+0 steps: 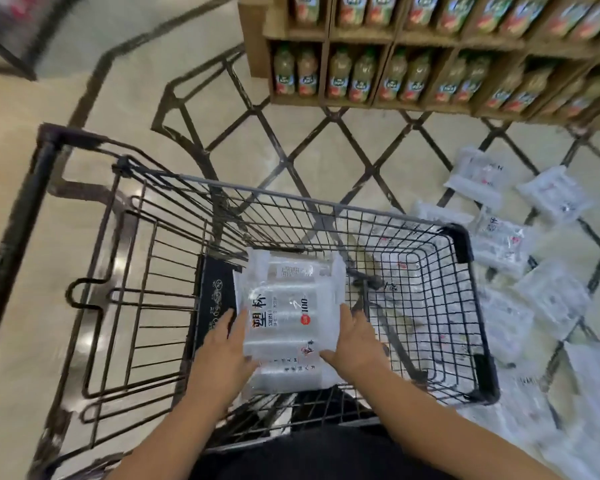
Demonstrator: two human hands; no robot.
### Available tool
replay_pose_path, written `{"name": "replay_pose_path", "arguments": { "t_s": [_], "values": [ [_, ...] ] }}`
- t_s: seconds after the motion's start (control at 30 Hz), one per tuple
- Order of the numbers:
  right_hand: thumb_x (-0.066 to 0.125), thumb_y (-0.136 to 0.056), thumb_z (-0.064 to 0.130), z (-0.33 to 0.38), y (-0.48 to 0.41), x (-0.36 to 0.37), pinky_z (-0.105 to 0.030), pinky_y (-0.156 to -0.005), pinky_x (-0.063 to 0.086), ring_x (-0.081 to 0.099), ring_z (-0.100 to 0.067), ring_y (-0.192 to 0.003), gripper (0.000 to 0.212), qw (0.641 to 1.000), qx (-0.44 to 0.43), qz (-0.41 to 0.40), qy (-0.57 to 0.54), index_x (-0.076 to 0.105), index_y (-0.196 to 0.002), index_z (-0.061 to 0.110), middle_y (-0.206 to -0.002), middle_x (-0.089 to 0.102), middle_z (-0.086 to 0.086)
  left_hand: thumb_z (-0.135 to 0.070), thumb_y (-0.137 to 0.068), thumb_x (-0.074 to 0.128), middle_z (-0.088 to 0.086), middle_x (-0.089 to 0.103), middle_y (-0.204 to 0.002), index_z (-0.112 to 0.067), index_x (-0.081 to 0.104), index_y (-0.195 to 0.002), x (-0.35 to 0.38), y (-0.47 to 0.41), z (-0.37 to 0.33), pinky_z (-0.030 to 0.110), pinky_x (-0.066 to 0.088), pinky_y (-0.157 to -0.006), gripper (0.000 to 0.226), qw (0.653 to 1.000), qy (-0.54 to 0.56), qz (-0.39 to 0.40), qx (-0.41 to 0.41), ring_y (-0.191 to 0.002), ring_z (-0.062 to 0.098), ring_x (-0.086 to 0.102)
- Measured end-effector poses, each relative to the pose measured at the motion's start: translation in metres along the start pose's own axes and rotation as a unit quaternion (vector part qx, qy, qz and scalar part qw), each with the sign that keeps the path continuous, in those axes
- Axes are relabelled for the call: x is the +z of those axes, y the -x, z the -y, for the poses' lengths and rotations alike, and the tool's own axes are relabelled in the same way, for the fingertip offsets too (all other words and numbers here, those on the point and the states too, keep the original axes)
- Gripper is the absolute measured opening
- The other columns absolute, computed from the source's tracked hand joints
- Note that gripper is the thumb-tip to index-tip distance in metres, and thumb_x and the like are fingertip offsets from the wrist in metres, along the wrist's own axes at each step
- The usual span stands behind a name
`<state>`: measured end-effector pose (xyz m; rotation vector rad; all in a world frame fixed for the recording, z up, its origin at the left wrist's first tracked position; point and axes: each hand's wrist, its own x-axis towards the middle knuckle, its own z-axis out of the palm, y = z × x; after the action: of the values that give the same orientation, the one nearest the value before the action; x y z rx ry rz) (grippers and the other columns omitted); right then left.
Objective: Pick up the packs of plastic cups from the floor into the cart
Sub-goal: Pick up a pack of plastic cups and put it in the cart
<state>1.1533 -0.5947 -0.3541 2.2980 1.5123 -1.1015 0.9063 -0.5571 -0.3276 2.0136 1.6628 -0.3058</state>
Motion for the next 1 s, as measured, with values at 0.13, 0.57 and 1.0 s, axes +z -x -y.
{"name": "replay_pose_path", "arguments": {
  "t_s": [0.13,0.57,1.0],
  "values": [
    [0.071,-0.080,0.056,0.012,0.038,-0.020,-0.045,-0.106,0.043,0.034,-0.035,-0.136,0.104,0.999,-0.015,-0.047,-0.011,0.004,-0.152,0.023,-0.153,0.022,-0.017,-0.053,-0.078,0.075,0.007,0.036,-0.155,-0.027,0.023,-0.155,-0.026,0.033,0.012,0.043,0.046,-0.102,0.097,0.996,-0.011,-0.062,0.067,-0.134,0.029,0.044],
    [0.062,-0.082,0.066,0.077,0.163,0.024,-0.046,-0.117,0.027,0.016,-0.035,-0.148,0.103,0.983,0.080,-0.164,-0.028,0.004,-0.155,0.023,-0.162,0.008,-0.015,-0.057,-0.086,0.062,0.006,0.007,-0.165,-0.027,-0.001,-0.157,-0.092,0.080,0.076,0.044,0.031,-0.116,0.100,0.975,-0.137,-0.061,0.165,-0.149,0.030,0.015],
    [0.065,-0.080,0.061,0.054,0.275,0.082,-0.045,-0.116,0.030,0.017,-0.034,-0.149,0.100,0.951,0.225,-0.201,-0.064,0.009,-0.155,0.025,-0.164,0.009,-0.013,-0.052,-0.085,0.065,0.007,0.021,-0.161,-0.027,0.008,-0.157,-0.065,0.114,0.059,0.042,0.042,-0.106,0.096,0.945,-0.130,-0.071,0.293,-0.142,0.030,0.029]
  ]
}}
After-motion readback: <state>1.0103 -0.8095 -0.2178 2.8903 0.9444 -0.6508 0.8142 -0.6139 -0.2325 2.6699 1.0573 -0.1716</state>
